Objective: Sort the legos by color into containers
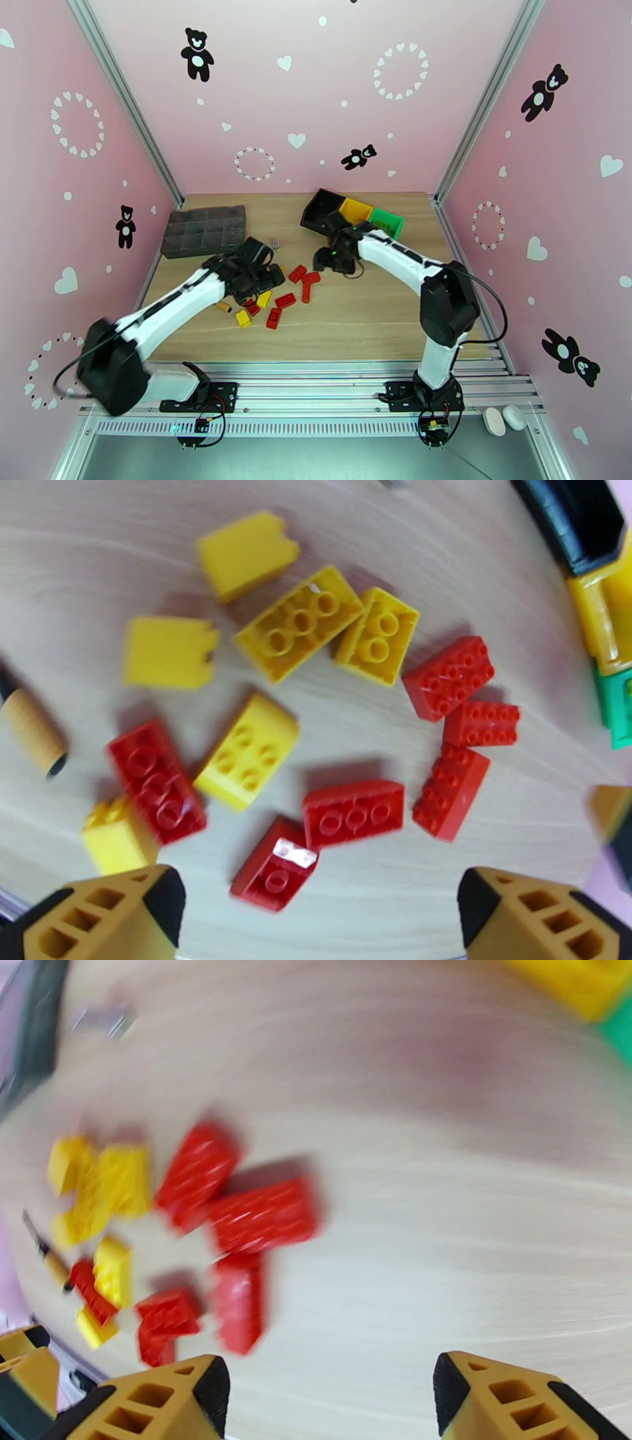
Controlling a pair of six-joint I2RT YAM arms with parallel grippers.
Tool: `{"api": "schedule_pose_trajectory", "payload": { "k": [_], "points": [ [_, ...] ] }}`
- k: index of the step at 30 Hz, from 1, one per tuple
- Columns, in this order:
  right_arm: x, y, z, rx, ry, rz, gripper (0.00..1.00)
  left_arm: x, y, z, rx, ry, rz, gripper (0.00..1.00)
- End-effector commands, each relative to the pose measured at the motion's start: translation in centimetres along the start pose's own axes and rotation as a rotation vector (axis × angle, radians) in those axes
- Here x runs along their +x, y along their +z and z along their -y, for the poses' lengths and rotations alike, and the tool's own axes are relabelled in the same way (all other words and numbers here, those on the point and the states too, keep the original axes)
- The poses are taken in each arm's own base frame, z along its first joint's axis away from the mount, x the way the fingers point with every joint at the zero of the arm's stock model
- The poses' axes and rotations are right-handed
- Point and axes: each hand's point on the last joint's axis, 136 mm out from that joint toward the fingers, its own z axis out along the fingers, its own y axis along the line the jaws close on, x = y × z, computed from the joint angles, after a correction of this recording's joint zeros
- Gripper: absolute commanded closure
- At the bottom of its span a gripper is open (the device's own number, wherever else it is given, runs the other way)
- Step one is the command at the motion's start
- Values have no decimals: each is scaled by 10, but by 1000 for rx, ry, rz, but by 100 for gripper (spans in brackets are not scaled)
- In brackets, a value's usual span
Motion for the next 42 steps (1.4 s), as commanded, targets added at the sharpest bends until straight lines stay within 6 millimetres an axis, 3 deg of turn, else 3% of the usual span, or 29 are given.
{"api": "schedule_pose_trajectory", "payload": {
  "k": [1,6,9,10,13,18,24,29,34,38,42],
  "points": [
    [12,24,-23,-15,0,-49,25,8,-10,-31,-40,-87,10,2],
    [28,54,-41,50,-55,-107,25,24,-20,-47,-7,-136,-9,1],
    [31,64,-41,84,-50,-115,25,25,-25,-49,18,-153,7,2],
    [31,67,-39,98,-44,-116,25,31,-19,-58,0,-156,-7,2],
    [31,72,-32,138,-31,-123,28,33,-15,-57,6,-155,-19,2],
    [30,77,-30,164,-20,-126,37,29,-12,-50,1,-112,-34,1],
    [34,83,-29,187,1,-141,55,23,2,-45,28,-107,-92,2],
    [35,84,-28,195,21,-146,69,3,7,-25,81,-91,-112,2],
    [31,62,-30,197,28,-111,79,-7,18,-2,118,-53,-151,2],
    [23,25,-29,189,29,-34,80,-15,30,31,224,-53,-193,4],
    [13,0,-14,195,78,15,79,-21,42,59,296,-50,-242,5]
  ]
}}
